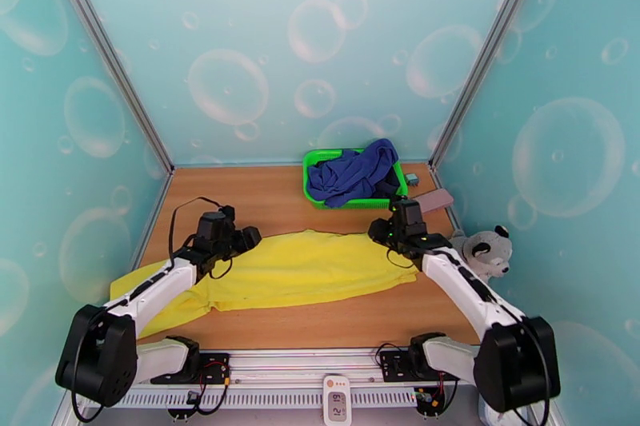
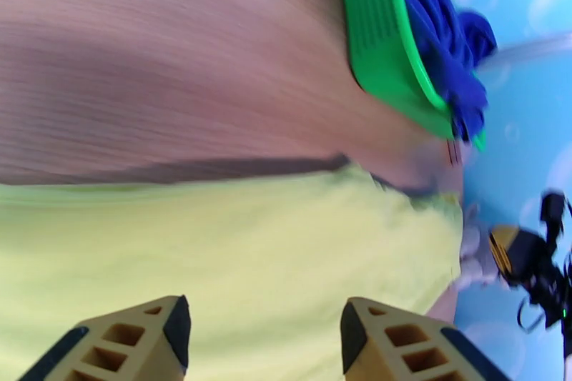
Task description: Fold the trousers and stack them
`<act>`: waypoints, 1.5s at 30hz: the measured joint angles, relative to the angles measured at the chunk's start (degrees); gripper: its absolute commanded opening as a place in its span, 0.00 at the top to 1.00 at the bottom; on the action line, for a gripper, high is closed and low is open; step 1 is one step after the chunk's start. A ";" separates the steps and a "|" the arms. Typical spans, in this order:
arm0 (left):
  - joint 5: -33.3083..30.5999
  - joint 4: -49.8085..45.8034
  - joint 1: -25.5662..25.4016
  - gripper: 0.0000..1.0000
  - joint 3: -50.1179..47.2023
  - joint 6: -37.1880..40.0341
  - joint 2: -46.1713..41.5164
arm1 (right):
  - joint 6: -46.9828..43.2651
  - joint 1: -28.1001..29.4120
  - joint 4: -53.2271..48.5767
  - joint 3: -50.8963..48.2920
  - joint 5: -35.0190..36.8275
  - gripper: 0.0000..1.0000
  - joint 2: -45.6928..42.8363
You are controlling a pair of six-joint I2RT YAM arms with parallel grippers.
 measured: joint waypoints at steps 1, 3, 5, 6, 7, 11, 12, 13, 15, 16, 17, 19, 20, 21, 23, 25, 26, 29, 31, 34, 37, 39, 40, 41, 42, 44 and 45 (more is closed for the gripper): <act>0.52 -0.11 -0.94 0.40 0.02 0.50 0.92 | 0.72 0.46 2.14 -0.44 -1.07 0.74 2.47; 0.90 -1.14 -2.56 0.40 0.02 1.46 2.62 | 2.69 1.18 6.84 -1.33 -3.54 0.74 8.17; 0.76 -2.47 -3.78 0.40 0.02 2.03 4.31 | 4.15 1.38 9.86 -2.14 -5.25 0.74 11.74; 0.31 -3.13 -4.35 0.40 0.02 2.16 5.27 | 4.79 1.27 10.88 -2.54 -5.79 0.74 13.14; -0.07 -3.56 -4.87 0.40 0.02 2.29 6.05 | 5.01 1.01 11.61 -2.82 -6.10 0.74 14.05; -2.58 -5.25 -7.28 0.40 0.76 2.45 10.71 | 5.22 -2.25 14.23 -3.82 -8.35 0.75 15.89; -3.37 -5.97 -7.96 0.40 1.66 2.58 12.41 | 5.16 -3.48 14.67 -3.91 -8.72 0.75 15.89; -4.09 -6.49 -8.50 0.40 2.93 2.78 14.01 | 5.07 -4.52 14.80 -3.91 -8.87 0.75 15.89; -6.08 -7.91 -9.81 0.41 7.32 3.50 17.29 | 4.02 -6.86 15.02 -3.82 -8.74 0.76 15.87; -7.04 -8.57 -10.34 0.42 9.31 3.85 18.93 | 3.50 -7.39 14.93 -3.65 -8.66 0.76 15.85; -8.15 -9.44 -10.99 0.44 11.67 4.55 20.83 | 2.60 -7.74 14.49 -3.26 -8.15 0.76 15.80; -10.08 -10.69 -12.17 0.47 14.58 6.29 22.60 | 0.24 -7.15 12.83 -2.12 -6.86 0.75 14.95; -10.93 -11.28 -12.81 0.49 15.37 7.61 22.58 | -1.44 -6.01 11.52 -1.27 -5.95 0.75 13.86; -11.72 -12.07 -13.40 0.51 15.82 9.05 22.03 | -3.34 -4.20 10.25 -0.26 -5.09 0.74 12.37; -13.27 -13.94 -14.27 0.59 16.09 12.39 19.74 | -6.91 0.09 8.50 1.46 -4.00 0.70 8.66; -14.47 -16.26 -14.99 0.63 16.02 15.89 16.06 | -11.34 4.72 7.91 2.38 -4.02 0.64 4.11; -14.97 -16.94 -15.34 0.63 15.80 18.01 13.62 | -13.64 6.99 7.65 2.47 -4.44 0.63 1.64; -14.69 -17.38 -17.44 0.62 13.60 24.72 5.51 | -20.55 11.37 6.73 2.10 -5.99 0.55 -3.28; -14.27 -16.28 -20.46 0.62 10.27 29.29 0.68 | -25.11 13.70 6.82 0.37 -5.92 0.52 -5.16; -13.14 -14.10 -26.27 0.61 3.34 37.05 -4.33 | -28.20 16.06 6.91 -3.58 -5.97 0.52 -6.43; -12.50 -10.43 -30.80 0.62 -4.50 44.28 -6.23 | -28.22 15.67 6.99 -7.30 -5.66 0.52 -6.49; -12.85 -8.22 -32.11 0.62 -8.33 47.58 -6.40 | -26.84 15.32 7.06 -8.94 -5.11 0.52 -6.78; -13.27 -7.19 -32.24 0.63 -9.46 48.76 -6.38 | -26.08 15.30 7.10 -9.51 -5.05 0.52 -7.06; -14.01 -6.08 -32.22 0.63 -10.19 49.96 -6.36 | -25.20 15.30 7.41 -10.29 -5.07 0.51 -7.65; -14.84 -4.79 -32.22 0.64 -10.45 51.06 -6.14 | -24.35 15.30 7.91 -11.21 -5.09 0.51 -8.37; -16.13 -1.86 -32.22 0.64 -10.47 52.78 -5.25 | -22.91 15.37 8.68 -12.85 -5.18 0.51 -9.92; -16.52 -0.35 -32.22 0.64 -10.45 53.66 -4.70 | -22.23 15.34 9.11 -13.55 -5.31 0.51 -10.62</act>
